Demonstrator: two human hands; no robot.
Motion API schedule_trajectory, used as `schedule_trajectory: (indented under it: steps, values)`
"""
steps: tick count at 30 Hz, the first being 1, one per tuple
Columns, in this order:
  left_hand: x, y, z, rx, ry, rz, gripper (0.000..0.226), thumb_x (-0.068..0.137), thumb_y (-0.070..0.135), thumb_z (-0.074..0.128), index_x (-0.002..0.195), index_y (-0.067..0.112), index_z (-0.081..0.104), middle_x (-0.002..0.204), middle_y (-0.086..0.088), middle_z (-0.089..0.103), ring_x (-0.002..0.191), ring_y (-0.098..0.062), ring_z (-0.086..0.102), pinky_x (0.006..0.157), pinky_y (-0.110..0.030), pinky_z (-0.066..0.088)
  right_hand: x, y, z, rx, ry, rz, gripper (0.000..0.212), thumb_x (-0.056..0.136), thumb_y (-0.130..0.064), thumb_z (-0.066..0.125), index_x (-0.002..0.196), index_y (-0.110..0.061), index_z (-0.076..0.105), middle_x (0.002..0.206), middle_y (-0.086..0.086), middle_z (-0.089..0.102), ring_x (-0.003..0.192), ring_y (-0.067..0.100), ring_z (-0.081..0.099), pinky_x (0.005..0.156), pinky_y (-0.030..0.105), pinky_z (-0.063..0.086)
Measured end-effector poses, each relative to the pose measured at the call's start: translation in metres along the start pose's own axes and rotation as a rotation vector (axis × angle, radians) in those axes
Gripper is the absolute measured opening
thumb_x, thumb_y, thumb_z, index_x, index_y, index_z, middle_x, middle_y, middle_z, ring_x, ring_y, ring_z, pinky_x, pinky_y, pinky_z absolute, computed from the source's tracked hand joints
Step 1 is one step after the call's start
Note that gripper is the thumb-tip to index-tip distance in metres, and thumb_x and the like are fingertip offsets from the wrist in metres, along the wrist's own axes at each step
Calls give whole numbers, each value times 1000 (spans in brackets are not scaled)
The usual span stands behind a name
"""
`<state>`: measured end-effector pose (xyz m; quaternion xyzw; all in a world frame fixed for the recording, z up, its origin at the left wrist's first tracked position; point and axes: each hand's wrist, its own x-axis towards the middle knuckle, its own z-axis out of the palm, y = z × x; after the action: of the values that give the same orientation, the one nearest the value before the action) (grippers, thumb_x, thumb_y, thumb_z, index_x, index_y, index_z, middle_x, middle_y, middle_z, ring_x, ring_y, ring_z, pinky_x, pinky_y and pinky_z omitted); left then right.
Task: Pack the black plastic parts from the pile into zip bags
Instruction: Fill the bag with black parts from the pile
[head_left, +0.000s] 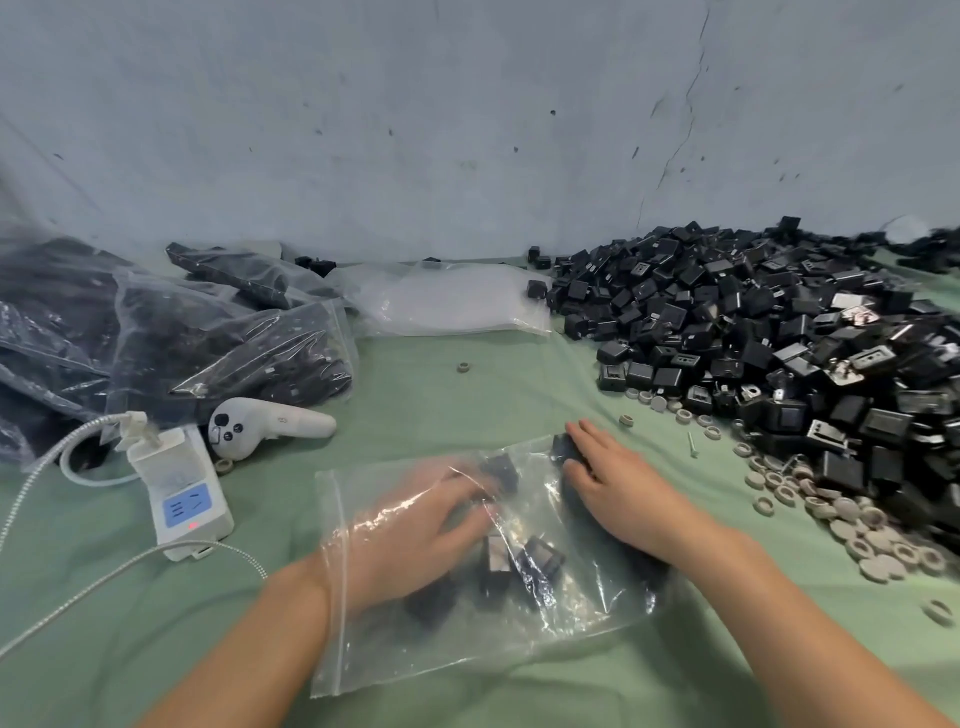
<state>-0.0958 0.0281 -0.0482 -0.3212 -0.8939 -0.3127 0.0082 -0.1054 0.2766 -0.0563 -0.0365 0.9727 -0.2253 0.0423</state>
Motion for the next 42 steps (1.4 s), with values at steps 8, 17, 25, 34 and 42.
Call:
schedule_trajectory:
  steps: [8, 17, 25, 34, 42]
  values:
    - [21, 10, 9, 17, -163, -74, 39, 102, 47, 42, 133, 30, 58, 128, 16, 51, 117, 2, 48, 106, -16, 31, 1, 1, 7, -93, -35, -14, 58, 107, -41, 20, 160, -26, 0, 167, -7, -8, 154, 17, 3, 124, 42, 5]
    - [27, 10, 17, 81, -191, -61, 65, 98, 56, 39, 156, 30, 26, 160, 15, 27, 143, -1, 27, 116, -17, 17, 1, 1, 3, -45, 7, -28, 58, 107, -43, 22, 160, -27, 6, 167, -7, -3, 154, 15, 4, 124, 41, 9]
    - [25, 11, 15, -33, -178, -73, 44, 102, 45, 45, 145, 43, 42, 137, 31, 38, 121, 30, 27, 105, 0, 18, -3, -6, 2, -95, 7, -63, 58, 106, -46, 25, 160, -26, 12, 167, -9, 2, 154, 15, 5, 124, 38, 10]
    - [36, 9, 19, -29, -259, -130, 62, 84, 70, 30, 144, 64, 13, 153, 34, 29, 137, 1, 39, 117, -35, 32, -5, -7, 3, -136, -13, -93, 57, 104, -54, 22, 158, -39, 10, 167, -6, 1, 154, 19, 0, 125, 39, 4]
    - [42, 4, 29, 84, -258, -219, 71, 82, 69, 22, 144, 39, 37, 144, 10, 50, 131, -12, 49, 111, -39, 39, -11, -36, 11, -240, 52, -297, 49, 108, -41, 17, 157, -37, 18, 166, -12, 9, 154, 17, 1, 124, 41, -5]
